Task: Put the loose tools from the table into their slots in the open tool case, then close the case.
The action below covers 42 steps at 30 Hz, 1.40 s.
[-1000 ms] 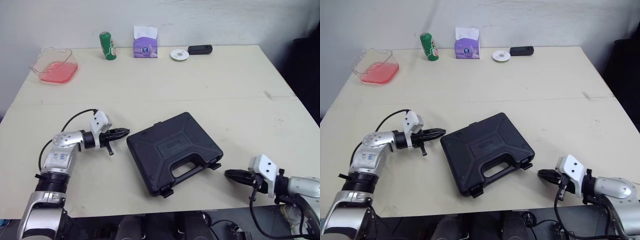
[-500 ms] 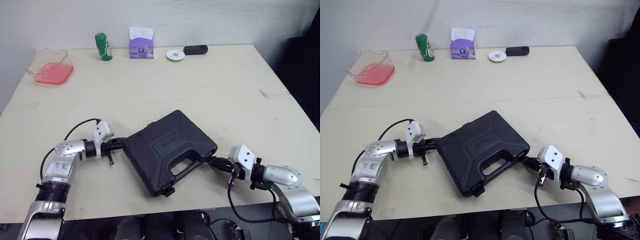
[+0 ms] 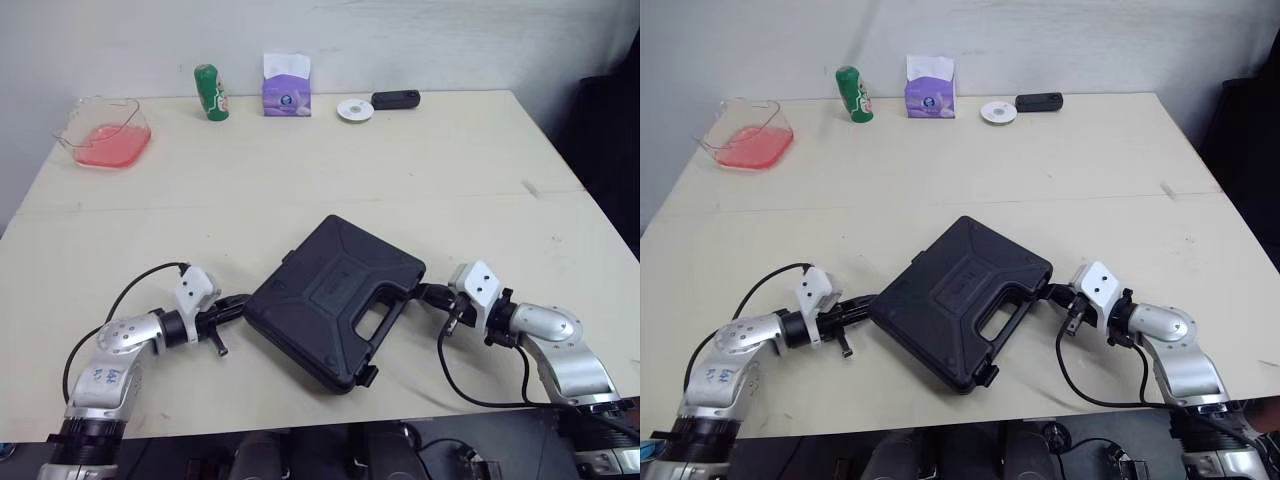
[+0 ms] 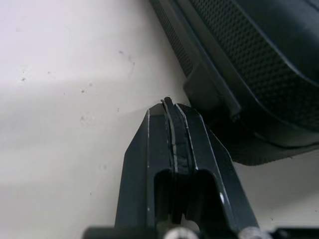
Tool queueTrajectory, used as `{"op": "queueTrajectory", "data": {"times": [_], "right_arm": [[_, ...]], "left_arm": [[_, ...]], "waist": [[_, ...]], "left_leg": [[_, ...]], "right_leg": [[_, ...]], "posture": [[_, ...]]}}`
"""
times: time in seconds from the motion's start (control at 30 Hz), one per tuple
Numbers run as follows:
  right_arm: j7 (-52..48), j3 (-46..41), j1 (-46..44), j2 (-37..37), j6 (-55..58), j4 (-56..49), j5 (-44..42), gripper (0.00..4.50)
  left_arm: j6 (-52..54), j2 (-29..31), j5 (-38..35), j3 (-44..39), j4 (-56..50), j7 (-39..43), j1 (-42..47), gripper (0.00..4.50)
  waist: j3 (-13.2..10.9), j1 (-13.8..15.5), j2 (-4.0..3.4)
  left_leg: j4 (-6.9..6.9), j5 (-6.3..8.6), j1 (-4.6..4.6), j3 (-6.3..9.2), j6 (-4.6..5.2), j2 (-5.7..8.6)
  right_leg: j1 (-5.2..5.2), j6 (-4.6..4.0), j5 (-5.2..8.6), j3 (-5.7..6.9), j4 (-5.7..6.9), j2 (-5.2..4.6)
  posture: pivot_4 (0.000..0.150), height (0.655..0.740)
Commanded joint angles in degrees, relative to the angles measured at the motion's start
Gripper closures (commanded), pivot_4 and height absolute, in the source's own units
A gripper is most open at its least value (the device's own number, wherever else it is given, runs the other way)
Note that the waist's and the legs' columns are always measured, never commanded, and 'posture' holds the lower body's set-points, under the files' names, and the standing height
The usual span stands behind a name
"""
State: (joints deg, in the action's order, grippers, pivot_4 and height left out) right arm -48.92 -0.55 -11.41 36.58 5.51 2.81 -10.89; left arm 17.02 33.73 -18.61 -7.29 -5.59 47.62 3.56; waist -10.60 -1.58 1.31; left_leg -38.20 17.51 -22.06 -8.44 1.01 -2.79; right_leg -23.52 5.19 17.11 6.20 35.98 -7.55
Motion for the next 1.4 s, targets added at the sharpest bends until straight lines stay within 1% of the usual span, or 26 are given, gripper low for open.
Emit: {"op": "queueTrajectory", "data": {"times": [0.03, 0.13, 0.23, 0.3, 0.4, 0.5, 0.6, 0.67, 0.7, 0.73, 0.8, 0.9, 1.0, 1.17, 1.2, 1.27, 1.33, 1.4], "right_arm": [[2.0, -2.1, 0.3, -0.1, 0.7, -0.7, -0.4, 4.50], [2.6, -3.6, 2.7, 0.6, 1.5, -3.1, -1.3, 4.50], [2.8, -5.3, 4.8, 0.6, 2.3, -5.7, -2.7, 4.50], [3.0, -6.3, 6.3, 0.6, 2.7, -7.7, -3.5, 4.50], [1.6, -9.2, 11.1, 1.7, 0.1, -11.8, -4.8, 4.50], [1.2, -12.7, 14.4, 0.9, -1.2, -14.4, -7.8, 4.50], [1.5, -13.6, 16.3, 1.2, 0.1, -15.8, -8.6, 4.50], [2.1, -14.4, 17.1, 0.8, 0.0, -16.4, -9.0, 4.50], [2.0, -14.6, 17.9, 0.7, 0.3, -17.1, -9.4, 4.50], [1.9, -14.6, 18.7, 0.7, 0.6, -17.8, -9.7, 4.50], [1.7, -14.6, 19.8, 0.8, 1.6, -19.0, -10.5, 4.50], [1.5, -14.1, 21.2, 0.7, 3.0, -21.2, -11.6, 4.50], [2.1, -13.9, 22.5, 0.3, 3.8, -22.8, -11.9, 4.50], [2.9, -13.5, 23.3, -0.1, 4.6, -24.1, -11.9, 4.50], [2.8, -13.6, 23.5, -0.2, 4.6, -24.2, -12.0, 4.50], [2.9, -12.8, 23.5, -0.1, 4.9, -24.1, -11.0, 4.50], [3.3, -11.9, 23.2, -0.3, 4.9, -23.7, -10.4, 4.50], [3.5, -11.6, 23.2, -0.4, 4.6, -23.5, -10.3, 4.50]], "left_arm": [[0.8, -0.5, -5.1, -4.9, -6.7, -1.0, -2.7, 4.39], [2.2, -0.5, -11.4, -9.2, -11.2, -0.2, -3.1, 4.39], [5.1, 1.4, -14.9, -9.6, -14.1, 0.3, 0.9, 4.39], [6.9, 2.3, -16.2, -8.1, -14.9, 0.2, 5.4, 4.39], [8.3, 2.4, -15.3, -1.6, -14.7, 2.2, 14.4, 4.39], [7.5, 2.2, -12.8, 4.2, -13.0, 4.7, 20.6, 4.39], [6.8, 0.9, -11.2, 8.9, -10.3, 6.7, 25.4, 4.39], [6.4, -0.8, -8.7, 13.5, -7.4, 8.7, 29.7, 4.39], [5.2, -1.7, -5.6, 17.4, -4.8, 10.3, 32.9, 4.39], [5.0, -3.6, -3.3, 20.4, -1.9, 10.5, 35.9, 4.39], [4.9, -6.9, -0.7, 23.6, 2.4, 10.2, 39.8, 4.39], [5.0, -12.1, 2.6, 27.3, 7.9, 8.8, 42.7, 4.39], [4.7, -15.9, 5.0, 29.3, 11.5, 8.0, 43.3, 4.39], [2.4, -18.4, 9.9, 31.4, 16.3, 6.6, 43.5, 4.39], [1.9, -18.7, 10.6, 31.6, 16.7, 6.4, 43.4, 4.39], [1.1, -21.3, 12.2, 31.2, 19.5, 3.4, 44.0, 4.39], [1.5, -24.2, 12.4, 30.4, 21.1, 1.3, 44.7, 4.39], [2.2, -25.7, 12.6, 30.0, 21.4, 0.6, 45.0, 4.39]], "waist": [[0.0, 0.0, 0.00], [0.0, 0.2, 0.00], [0.0, 1.0, 0.00], [0.0, 1.6, -0.01], [0.0, 2.3, -0.03], [0.0, 2.3, -0.03], [0.0, 1.6, -0.03], [0.0, 1.6, -0.03], [0.0, 1.6, -0.03], [0.0, 1.7, -0.03], [0.0, 2.1, -0.04], [0.0, 2.3, -0.04], [0.0, 2.3, -0.03], [0.0, 2.2, -0.04], [0.0, 2.3, -0.04], [0.0, 2.6, -0.04], [0.0, 2.9, -0.04], [0.0, 3.1, -0.04]], "left_leg": [[0.00, 0.00, 0.00, 0.00, -0.01, 0.00], [0.02, 0.01, -0.01, 0.01, -0.02, -0.02], [0.01, 0.02, -0.04, 0.09, -0.01, 0.04], [0.00, 0.02, -0.03, 0.09, 0.00, 0.06], [0.01, 0.00, -0.06, 0.12, 0.03, 0.18], [0.00, 0.00, -0.07, 0.00, 0.05, 0.19], [-0.02, -0.01, -0.04, -0.09, 0.07, 0.16], [-0.04, -0.03, -0.03, -0.07, 0.05, 0.10], [-0.04, -0.05, -0.04, -0.04, 0.03, 0.11], [-0.05, -0.07, -0.04, -0.03, 0.03, 0.12], [-0.07, -0.09, -0.05, 0.01, 0.05, 0.15], [-0.09, -0.09, -0.08, -0.02, 0.07, 0.14], [-0.10, -0.09, -0.10, -0.03, 0.06, 0.12], [-0.12, -0.14, -0.07, 0.03, -0.03, 0.06], [-0.12, -0.14, -0.06, 0.04, -0.03, 0.02], [-0.12, -0.14, -0.07, 0.06, -0.02, -0.01], [-0.17, -0.11, -0.08, 0.06, 0.03, 0.00], [-0.26, -0.09, -0.11, 0.09, 0.06, -0.01]], "right_leg": [[0.00, 0.00, 0.00, 0.00, 0.00, 0.00], [0.00, -0.01, 0.00, -0.04, -0.02, -0.04], [0.02, 0.00, 0.00, -0.05, -0.01, -0.07], [0.03, -0.02, -0.01, -0.01, 0.01, -0.01], [0.04, 0.00, -0.02, 0.02, 0.01, 0.10], [0.04, 0.06, -0.05, 0.03, -0.03, 0.21], [0.05, 0.11, -0.09, -0.05, -0.05, 0.34], [0.04, 0.10, -0.08, -0.05, -0.07, 0.42], [0.04, 0.10, -0.08, -0.05, -0.06, 0.45], [0.04, 0.10, -0.08, -0.05, -0.05, 0.47], [0.06, 0.10, -0.08, -0.08, -0.08, 0.52], [0.04, 0.10, -0.08, -0.14, -0.13, 0.57], [0.03, 0.10, -0.08, -0.18, -0.15, 0.74], [0.00, 0.01, -0.04, -0.23, -0.07, 0.83], [0.00, 0.00, -0.04, -0.23, -0.07, 0.82], [0.02, 0.00, -0.04, -0.22, -0.07, 0.78], [0.03, 0.02, -0.05, -0.23, -0.08, 0.76], [0.04, 0.02, -0.05, -0.19, -0.07, 0.73]], "posture": [[0.150, 0.7400], [0.150, 0.7400], [0.150, 0.7400], [0.150, 0.7400], [0.150, 0.7400], [0.150, 0.7400], [0.150, 0.7400], [0.150, 0.7400], [0.150, 0.7400], [0.150, 0.7400], [0.150, 0.7400], [0.150, 0.7400], [0.150, 0.7400], [0.150, 0.7400], [0.150, 0.7400], [0.150, 0.7400], [0.150, 0.7400], [0.150, 0.7400]]}}
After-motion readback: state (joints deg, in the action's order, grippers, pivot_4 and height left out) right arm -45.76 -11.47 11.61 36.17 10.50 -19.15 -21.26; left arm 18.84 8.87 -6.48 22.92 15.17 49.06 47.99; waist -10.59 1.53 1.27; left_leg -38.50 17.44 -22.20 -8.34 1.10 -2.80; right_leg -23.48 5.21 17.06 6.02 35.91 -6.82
